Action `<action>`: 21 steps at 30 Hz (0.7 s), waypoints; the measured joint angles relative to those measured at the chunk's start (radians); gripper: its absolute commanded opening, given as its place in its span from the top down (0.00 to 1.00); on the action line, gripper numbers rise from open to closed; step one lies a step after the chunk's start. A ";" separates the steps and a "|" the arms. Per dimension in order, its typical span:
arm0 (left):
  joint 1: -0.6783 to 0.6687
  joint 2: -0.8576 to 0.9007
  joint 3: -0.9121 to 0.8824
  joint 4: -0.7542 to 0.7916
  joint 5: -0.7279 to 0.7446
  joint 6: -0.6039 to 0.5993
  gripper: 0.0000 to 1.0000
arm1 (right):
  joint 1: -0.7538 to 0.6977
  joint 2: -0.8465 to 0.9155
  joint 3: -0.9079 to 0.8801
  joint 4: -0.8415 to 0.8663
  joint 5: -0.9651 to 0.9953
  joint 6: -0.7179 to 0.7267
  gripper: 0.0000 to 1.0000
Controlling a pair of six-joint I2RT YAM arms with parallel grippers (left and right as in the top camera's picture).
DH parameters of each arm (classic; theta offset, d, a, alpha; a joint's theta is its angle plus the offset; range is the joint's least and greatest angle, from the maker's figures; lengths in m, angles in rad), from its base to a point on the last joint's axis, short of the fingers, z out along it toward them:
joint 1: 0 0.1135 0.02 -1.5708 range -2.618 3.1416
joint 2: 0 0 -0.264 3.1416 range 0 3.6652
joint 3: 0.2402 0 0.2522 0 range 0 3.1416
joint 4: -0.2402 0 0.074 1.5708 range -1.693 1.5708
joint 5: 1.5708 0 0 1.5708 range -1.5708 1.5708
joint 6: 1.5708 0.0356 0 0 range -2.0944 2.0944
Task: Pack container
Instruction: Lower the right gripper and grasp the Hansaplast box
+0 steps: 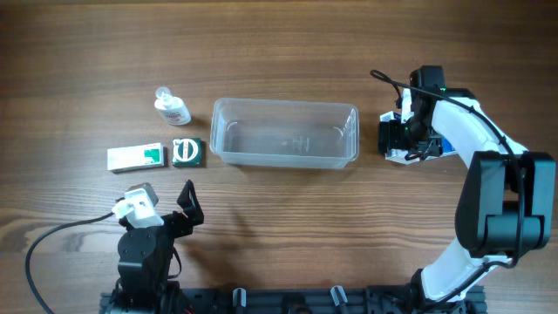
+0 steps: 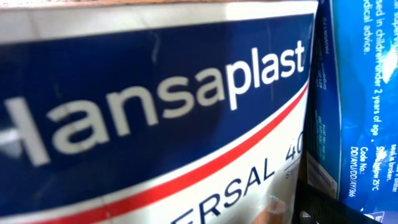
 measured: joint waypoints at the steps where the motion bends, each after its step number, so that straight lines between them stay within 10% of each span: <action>1: 0.000 0.000 0.000 0.000 0.000 0.000 0.00 | 0.000 0.000 0.000 0.002 0.000 0.002 0.00; 21: 0.000 0.000 0.000 0.000 0.000 0.000 0.00 | 0.000 -0.009 0.000 0.044 0.000 0.113 0.06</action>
